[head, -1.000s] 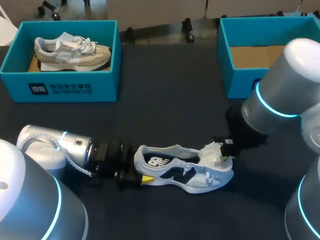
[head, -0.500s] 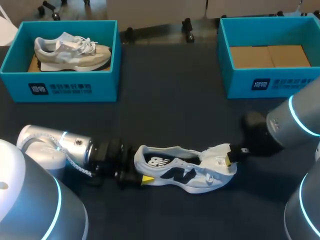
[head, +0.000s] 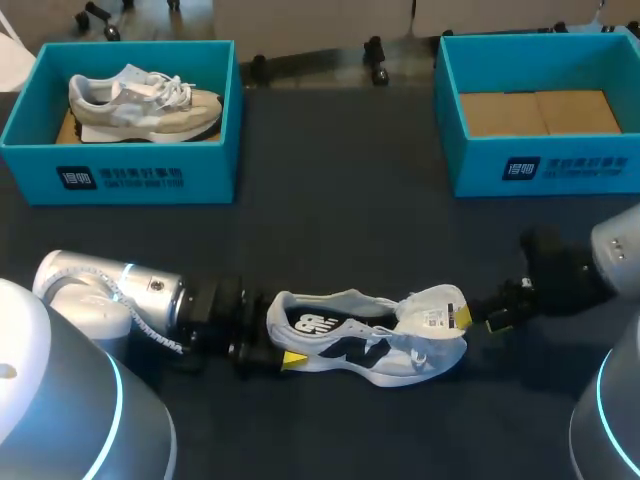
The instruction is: Take the shoe out of the shoebox, open the shoe tongue, remove and reinsert the insole, then place the shoe into the shoebox
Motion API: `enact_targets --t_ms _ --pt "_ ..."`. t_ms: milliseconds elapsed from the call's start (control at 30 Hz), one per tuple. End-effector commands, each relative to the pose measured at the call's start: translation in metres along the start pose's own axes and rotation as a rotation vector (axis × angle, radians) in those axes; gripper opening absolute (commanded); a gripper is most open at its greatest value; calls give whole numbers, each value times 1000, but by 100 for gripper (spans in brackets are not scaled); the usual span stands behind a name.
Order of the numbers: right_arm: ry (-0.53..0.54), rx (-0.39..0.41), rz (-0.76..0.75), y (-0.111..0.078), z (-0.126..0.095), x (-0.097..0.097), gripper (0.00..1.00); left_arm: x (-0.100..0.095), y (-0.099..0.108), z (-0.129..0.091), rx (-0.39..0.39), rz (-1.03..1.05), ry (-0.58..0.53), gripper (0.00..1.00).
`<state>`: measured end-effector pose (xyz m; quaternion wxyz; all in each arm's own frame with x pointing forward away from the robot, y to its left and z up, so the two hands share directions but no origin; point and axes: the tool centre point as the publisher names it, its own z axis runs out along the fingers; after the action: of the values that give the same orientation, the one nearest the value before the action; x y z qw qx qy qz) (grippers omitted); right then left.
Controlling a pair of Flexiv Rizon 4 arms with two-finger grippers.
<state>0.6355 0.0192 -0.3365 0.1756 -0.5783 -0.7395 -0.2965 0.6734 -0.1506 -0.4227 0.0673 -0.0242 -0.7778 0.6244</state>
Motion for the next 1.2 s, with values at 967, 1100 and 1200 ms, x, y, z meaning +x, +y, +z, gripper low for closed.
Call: enact_targets --t_ms 967,1100,1200 --pt "-616 394 -567 44 -70 118 0 1 0 -2 -2 -1 1 0" --pt "-590 438 -738 54 -63 126 0 1 0 -2 -2 -1 1 0" --pt "-554 495 -932 59 -56 132 0 1 0 -2 -2 -1 1 0"
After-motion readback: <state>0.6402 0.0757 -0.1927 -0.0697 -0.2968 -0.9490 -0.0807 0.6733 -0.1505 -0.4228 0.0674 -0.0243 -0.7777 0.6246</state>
